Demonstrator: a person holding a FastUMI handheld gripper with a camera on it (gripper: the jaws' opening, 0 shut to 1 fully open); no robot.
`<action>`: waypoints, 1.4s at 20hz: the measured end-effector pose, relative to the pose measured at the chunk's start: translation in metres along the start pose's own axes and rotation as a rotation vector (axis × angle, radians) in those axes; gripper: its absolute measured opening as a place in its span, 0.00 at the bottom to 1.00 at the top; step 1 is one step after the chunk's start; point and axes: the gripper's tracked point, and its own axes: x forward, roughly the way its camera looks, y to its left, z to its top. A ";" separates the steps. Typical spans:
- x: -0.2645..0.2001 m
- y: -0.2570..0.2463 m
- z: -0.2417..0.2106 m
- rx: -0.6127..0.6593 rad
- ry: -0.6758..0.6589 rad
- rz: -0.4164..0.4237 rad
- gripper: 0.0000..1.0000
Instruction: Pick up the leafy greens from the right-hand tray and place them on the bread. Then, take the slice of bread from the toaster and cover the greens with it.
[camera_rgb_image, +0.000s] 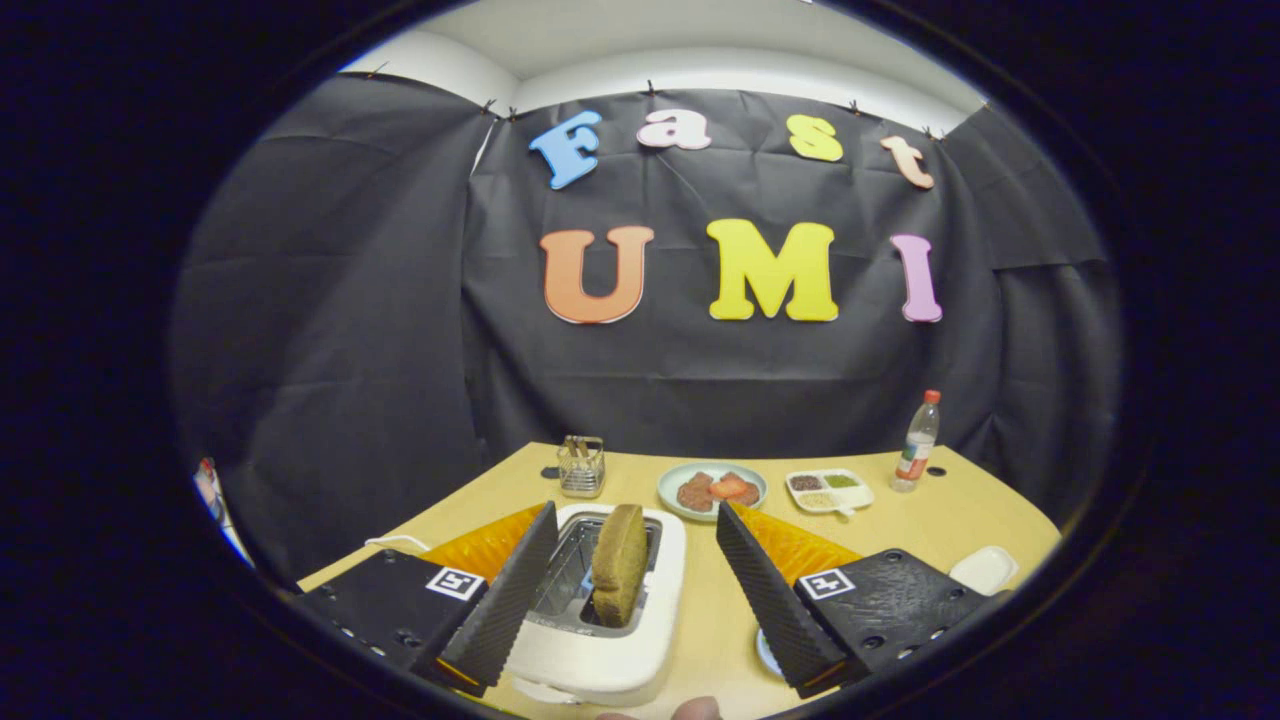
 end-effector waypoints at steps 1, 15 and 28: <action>0.003 0.001 -0.001 0.022 0.006 -0.013 0.98; 0.045 0.004 -0.035 0.006 0.106 -0.096 0.43; 0.001 0.000 0.043 0.155 -0.051 0.025 0.03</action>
